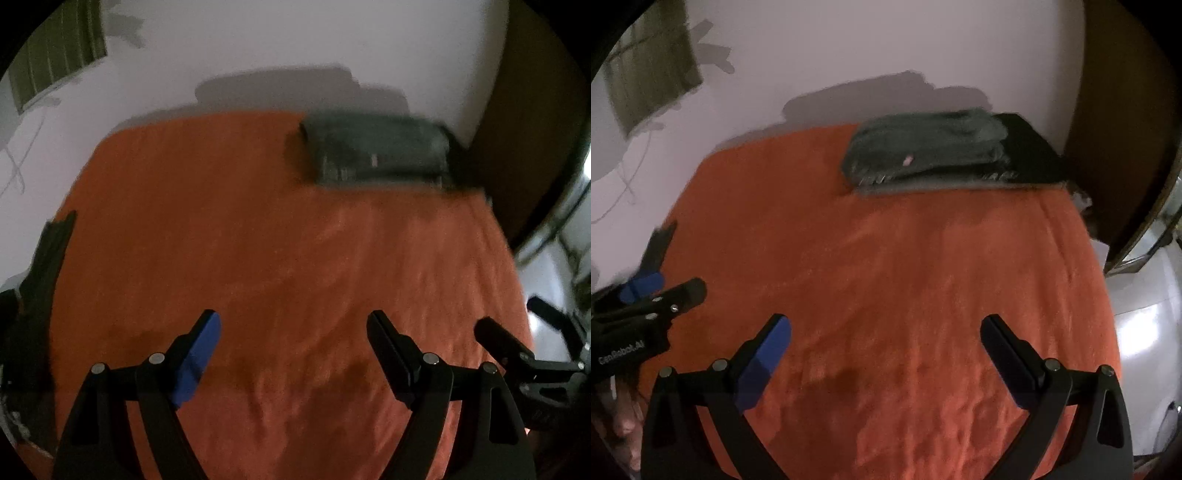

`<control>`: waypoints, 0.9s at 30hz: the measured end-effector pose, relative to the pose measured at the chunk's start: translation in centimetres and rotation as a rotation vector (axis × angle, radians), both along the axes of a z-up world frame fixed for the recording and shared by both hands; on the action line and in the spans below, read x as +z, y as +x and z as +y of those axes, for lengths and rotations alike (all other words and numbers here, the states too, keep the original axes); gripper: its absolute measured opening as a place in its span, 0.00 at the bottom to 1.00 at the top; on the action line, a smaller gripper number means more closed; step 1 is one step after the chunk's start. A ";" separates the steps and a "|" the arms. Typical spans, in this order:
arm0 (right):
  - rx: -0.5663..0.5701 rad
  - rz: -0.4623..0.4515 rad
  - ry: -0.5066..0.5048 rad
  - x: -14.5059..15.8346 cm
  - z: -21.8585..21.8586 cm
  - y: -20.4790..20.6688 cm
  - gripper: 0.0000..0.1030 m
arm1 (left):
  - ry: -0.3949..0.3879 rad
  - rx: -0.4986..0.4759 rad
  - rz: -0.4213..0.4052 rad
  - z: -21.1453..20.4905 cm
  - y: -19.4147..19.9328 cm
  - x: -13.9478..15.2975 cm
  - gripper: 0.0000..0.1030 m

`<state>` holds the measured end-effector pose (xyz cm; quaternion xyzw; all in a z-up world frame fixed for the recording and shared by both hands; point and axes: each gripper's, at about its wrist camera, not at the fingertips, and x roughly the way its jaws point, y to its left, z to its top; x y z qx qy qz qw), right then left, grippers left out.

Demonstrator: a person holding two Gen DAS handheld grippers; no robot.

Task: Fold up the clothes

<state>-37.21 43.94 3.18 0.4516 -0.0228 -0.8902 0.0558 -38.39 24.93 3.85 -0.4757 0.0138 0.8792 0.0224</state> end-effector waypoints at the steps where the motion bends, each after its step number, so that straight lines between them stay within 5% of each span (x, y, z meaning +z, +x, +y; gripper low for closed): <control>1: 0.016 -0.002 0.007 -0.5 -0.2 0.8 0.99 | -0.012 -0.004 0.007 -0.2 1.0 -0.6 0.80; 10: 0.004 -0.026 -0.069 -3.8 1.4 2.0 0.99 | -0.025 -0.024 -0.019 -1.4 3.7 -4.1 0.80; 27: 0.059 -0.051 -0.042 -4.8 -2.5 1.6 0.99 | -0.041 -0.016 -0.006 -1.2 3.6 -5.0 0.80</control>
